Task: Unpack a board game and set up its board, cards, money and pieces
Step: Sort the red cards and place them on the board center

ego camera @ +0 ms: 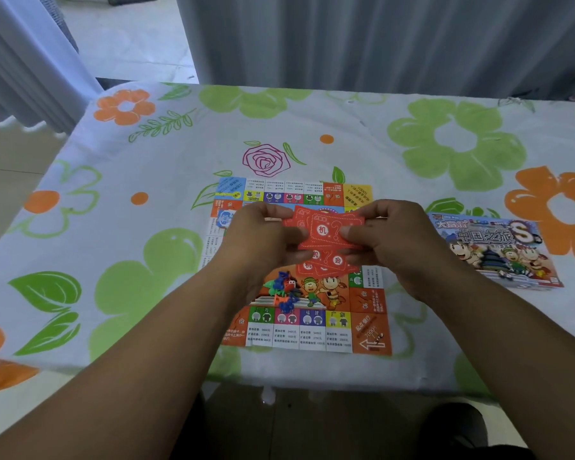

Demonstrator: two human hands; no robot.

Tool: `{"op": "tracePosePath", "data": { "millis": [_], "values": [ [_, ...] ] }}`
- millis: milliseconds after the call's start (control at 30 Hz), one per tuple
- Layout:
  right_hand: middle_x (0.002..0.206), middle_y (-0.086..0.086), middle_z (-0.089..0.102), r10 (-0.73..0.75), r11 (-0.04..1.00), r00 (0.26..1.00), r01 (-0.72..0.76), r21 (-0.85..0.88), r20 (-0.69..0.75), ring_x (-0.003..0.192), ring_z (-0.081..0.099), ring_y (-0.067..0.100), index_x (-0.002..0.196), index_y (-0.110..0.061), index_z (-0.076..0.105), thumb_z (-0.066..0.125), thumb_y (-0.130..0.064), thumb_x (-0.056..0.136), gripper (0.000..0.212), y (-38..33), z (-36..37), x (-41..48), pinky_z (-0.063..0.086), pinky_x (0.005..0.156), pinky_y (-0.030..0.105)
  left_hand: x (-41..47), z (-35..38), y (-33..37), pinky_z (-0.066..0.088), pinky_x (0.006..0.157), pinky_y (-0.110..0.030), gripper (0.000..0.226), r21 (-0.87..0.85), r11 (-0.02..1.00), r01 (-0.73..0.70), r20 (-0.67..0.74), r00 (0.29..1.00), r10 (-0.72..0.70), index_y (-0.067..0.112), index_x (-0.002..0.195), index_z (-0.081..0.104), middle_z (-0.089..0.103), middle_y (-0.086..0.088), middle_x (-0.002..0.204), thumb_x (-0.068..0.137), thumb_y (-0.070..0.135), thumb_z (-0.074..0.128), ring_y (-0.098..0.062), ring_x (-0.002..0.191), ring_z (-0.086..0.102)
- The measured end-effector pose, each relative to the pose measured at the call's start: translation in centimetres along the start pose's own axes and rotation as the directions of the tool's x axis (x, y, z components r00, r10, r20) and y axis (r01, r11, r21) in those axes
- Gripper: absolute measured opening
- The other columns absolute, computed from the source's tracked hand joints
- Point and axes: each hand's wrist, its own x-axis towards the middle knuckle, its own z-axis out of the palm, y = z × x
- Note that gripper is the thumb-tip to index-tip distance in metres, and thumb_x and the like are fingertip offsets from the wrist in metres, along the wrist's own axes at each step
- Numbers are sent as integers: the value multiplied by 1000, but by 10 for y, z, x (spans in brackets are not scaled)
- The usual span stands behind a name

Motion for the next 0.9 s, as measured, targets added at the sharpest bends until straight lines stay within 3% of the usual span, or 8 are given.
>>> {"op": "tracePosePath", "data": {
  "millis": [167, 267, 433, 533, 600, 667, 767, 900],
  "values": [
    [105, 15, 68, 56, 997, 998, -56, -61, -5, 72, 76, 27, 102, -7, 59, 71, -2, 89, 18, 9, 0, 6, 64, 65, 38, 7, 4, -9, 59, 58, -29, 43, -4, 998, 61, -4, 998, -61, 9, 121, 50, 65, -23, 113, 86, -10, 66, -35, 90, 71],
    [111, 16, 63, 93, 994, 996, -93, -57, 4, 76, 76, 29, 105, -8, 58, 72, -1, 88, 23, 13, 0, 8, 63, 64, 36, 11, 7, -13, 60, 58, -30, 31, -2, 994, 105, 5, 994, -105, 6, 114, 53, 65, -19, 114, 88, -9, 64, -35, 93, 71],
    [110, 15, 65, 103, 988, 994, -100, -115, 20, 76, 75, 29, 107, -11, 58, 74, -3, 86, 28, 16, 1, 11, 63, 68, 40, 12, 14, -16, 63, 74, -40, 21, 77, 985, 155, 94, 982, -162, 3, 110, 55, 64, -18, 115, 92, -8, 54, -35, 99, 69],
    [107, 15, 66, 99, 984, 995, -96, -149, 10, 75, 75, 30, 112, -9, 58, 74, -2, 86, 31, 16, 1, 11, 63, 64, 39, 16, 13, -17, 62, 77, -45, 18, 255, 964, 78, -17, 997, -76, 10, 100, 58, 66, -14, 104, 92, -5, 51, -31, 93, 69],
    [106, 14, 66, 100, 982, 995, -98, -158, 3, 77, 74, 30, 112, -8, 58, 75, -4, 86, 31, 17, -1, 11, 64, 66, 42, 23, 8, -16, 59, 82, -50, 24, 421, 906, -34, -121, 988, 93, 15, 99, 60, 65, -9, 100, 88, -4, 49, -28, 92, 66],
    [105, 10, 65, 82, 962, 996, -85, -260, -21, 82, 72, 27, 110, -9, 57, 78, -12, 85, 32, 22, -4, 12, 63, 70, 44, 25, 5, -15, 58, 82, -47, 33, 527, 845, -91, -126, 975, 183, 15, 108, 61, 64, -3, 101, 84, -5, 51, -21, 88, 63],
    [115, 4, 57, -62, 746, 997, 14, -666, -49, 97, 64, 22, 113, -16, 54, 81, -26, 82, 43, 28, -11, 14, 59, 80, 43, 22, 6, -21, 59, 75, -38, 47, 695, 705, -143, 17, 983, 183, 19, 123, 56, 59, -1, 114, 80, 1, 67, -18, 90, 62],
    [136, 7, 38, -183, 552, 976, 202, -809, 119, 123, 46, 25, 142, -24, 40, 79, -22, 81, 73, 36, -8, 16, 50, 91, 37, 21, 14, -33, 42, 106, -46, 87, 880, 370, -296, 239, 952, 192, 24, 144, 41, 44, -5, 140, 70, 26, 86, -29, 129, 42]
  ]
}}
